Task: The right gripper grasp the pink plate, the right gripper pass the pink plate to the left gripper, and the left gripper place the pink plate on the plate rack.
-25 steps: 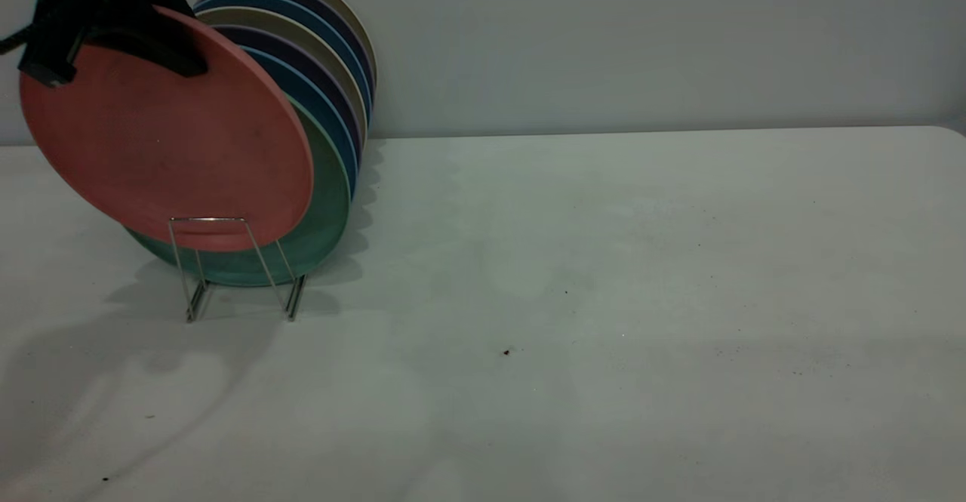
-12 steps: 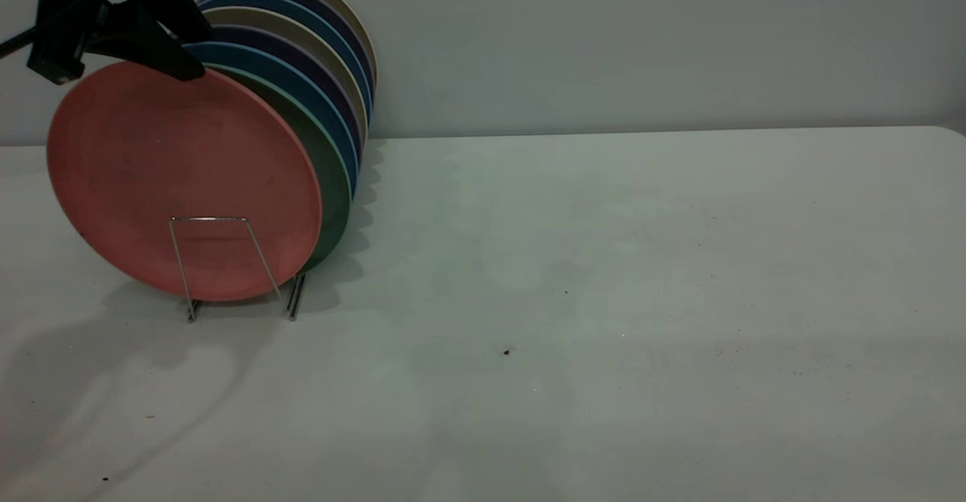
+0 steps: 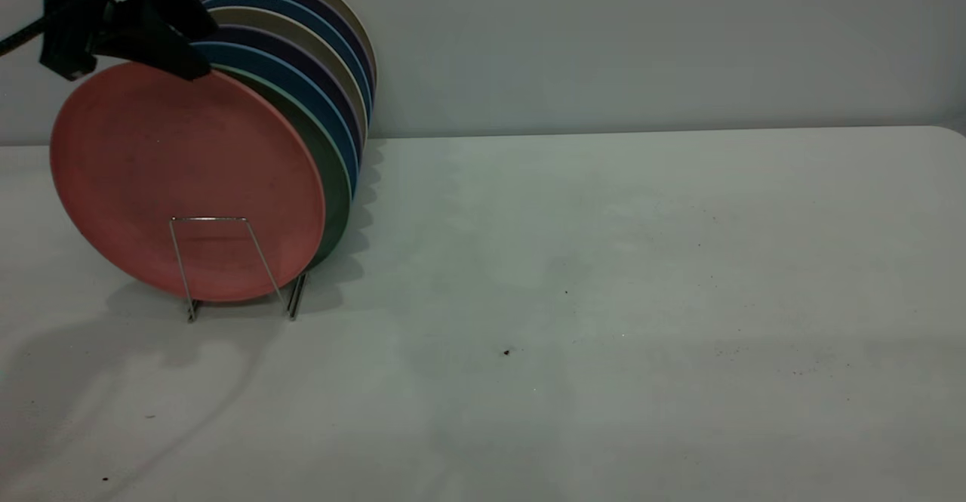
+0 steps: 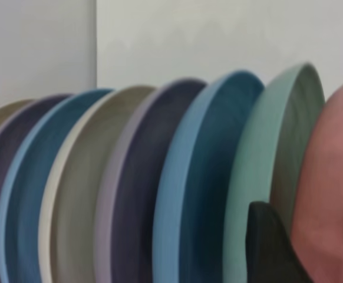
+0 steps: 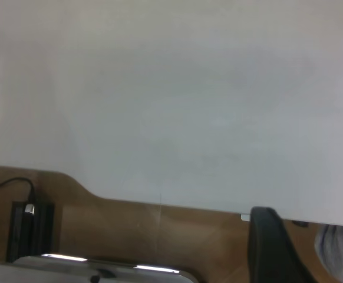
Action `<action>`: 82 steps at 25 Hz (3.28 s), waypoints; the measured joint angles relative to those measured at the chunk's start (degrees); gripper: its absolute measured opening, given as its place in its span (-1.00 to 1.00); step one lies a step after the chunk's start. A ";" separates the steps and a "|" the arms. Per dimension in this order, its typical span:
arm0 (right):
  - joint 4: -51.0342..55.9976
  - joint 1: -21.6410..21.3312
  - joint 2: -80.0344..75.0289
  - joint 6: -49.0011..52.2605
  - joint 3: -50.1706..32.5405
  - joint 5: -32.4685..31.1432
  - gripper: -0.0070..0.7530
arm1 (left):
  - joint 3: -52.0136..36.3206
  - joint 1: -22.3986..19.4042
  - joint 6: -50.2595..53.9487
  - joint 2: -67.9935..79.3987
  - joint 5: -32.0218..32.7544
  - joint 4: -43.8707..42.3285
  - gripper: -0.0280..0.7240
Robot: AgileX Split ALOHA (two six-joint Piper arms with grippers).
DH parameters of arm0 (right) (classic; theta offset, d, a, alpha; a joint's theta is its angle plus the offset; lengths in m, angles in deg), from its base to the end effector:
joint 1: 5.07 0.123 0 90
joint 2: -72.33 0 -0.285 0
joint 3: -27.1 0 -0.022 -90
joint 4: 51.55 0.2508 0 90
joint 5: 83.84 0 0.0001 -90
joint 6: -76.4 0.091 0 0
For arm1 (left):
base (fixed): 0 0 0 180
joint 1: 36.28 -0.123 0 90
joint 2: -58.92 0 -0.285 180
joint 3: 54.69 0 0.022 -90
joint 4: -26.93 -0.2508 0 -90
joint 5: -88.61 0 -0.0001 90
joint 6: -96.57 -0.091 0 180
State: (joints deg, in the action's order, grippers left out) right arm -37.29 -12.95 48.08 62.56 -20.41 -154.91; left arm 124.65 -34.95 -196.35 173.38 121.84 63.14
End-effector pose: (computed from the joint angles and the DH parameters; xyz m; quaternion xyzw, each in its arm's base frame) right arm 0.0282 0.0175 0.2694 -0.0481 0.9393 0.0623 0.3340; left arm 0.4054 -0.0389 0.2271 0.6575 0.6674 0.0824 0.3398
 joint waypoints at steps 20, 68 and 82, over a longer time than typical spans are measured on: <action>-0.06 0.00 0.00 0.00 0.00 0.00 -0.09 | 0.00 0.00 9.18 -2.35 6.93 1.53 0.08; -3.50 13.11 17.44 4.81 -2.19 5.74 -0.10 | -48.48 0.00 106.75 -95.81 31.97 -34.79 0.15; -3.84 13.11 17.44 4.86 -2.19 5.74 -0.20 | -48.70 0.00 108.99 -101.12 31.72 -34.97 0.15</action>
State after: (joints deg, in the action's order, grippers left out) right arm -41.13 0.16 65.53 67.43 -22.59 -149.16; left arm 75.95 -34.95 -87.36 72.26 153.56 28.16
